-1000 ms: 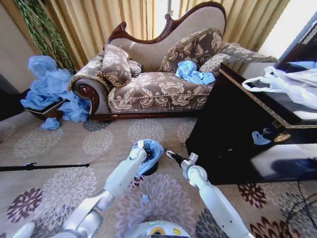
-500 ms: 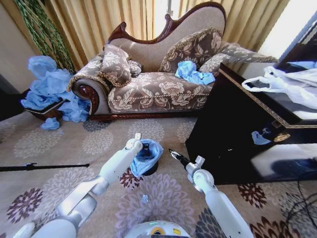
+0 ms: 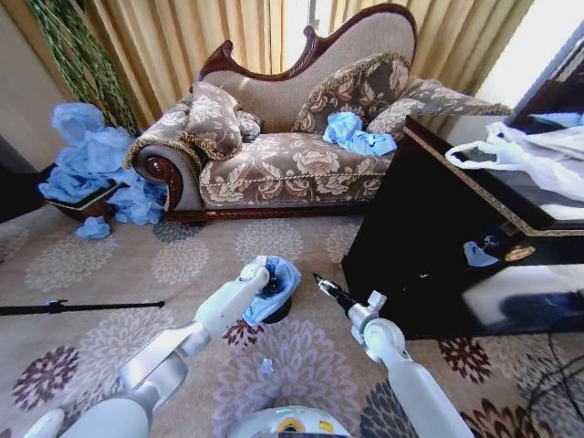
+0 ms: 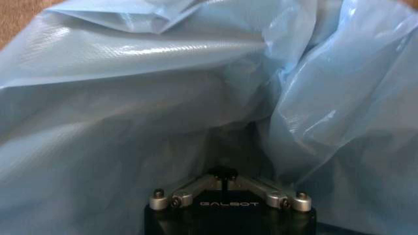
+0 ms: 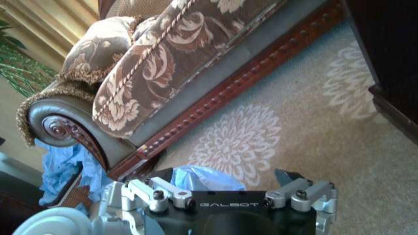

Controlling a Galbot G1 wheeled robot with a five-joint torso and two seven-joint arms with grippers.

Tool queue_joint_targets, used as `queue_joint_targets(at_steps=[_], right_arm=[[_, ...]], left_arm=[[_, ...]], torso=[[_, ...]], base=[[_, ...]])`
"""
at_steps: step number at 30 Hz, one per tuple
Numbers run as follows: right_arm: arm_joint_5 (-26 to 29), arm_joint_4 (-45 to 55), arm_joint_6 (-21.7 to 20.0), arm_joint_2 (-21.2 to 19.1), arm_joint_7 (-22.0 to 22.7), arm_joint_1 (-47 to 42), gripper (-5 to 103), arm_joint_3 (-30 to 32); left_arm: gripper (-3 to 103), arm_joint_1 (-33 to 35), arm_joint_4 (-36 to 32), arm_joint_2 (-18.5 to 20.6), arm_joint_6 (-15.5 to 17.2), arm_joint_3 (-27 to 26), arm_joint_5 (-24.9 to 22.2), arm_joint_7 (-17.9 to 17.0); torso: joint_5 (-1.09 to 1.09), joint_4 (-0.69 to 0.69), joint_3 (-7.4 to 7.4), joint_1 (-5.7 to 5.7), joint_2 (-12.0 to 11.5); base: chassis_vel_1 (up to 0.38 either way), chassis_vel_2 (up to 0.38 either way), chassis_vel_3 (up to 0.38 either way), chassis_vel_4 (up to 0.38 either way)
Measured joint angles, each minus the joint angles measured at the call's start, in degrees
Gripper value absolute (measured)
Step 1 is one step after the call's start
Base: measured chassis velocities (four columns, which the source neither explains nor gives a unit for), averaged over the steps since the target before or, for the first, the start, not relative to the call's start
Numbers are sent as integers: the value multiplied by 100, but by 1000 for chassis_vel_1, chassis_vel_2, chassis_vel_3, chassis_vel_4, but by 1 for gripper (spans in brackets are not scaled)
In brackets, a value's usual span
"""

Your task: Place a garbage bag over the trash bin.

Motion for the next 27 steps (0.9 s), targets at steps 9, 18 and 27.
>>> queue_joint_targets(at_steps=[9, 18, 27], right_arm=[[-2, 203, 29, 10, -72, -246, 100, 232], [43, 326, 31, -88, -112, -434, 100, 478], [84, 320, 33, -100, -113, -354, 100, 502]], left_arm=[[0, -72, 172, -75, -4, 281, 22, 124], [0, -37, 471, -293, -6, 402, 263, 385], [0, -28, 358, -168, -7, 568, 270, 364]], torso=[[0, 1, 0, 0, 0], [-1, 0, 0, 0, 0], [0, 1, 0, 0, 0]], base=[[0, 0, 0, 0], [0, 0, 0, 0], [0, 0, 0, 0]])
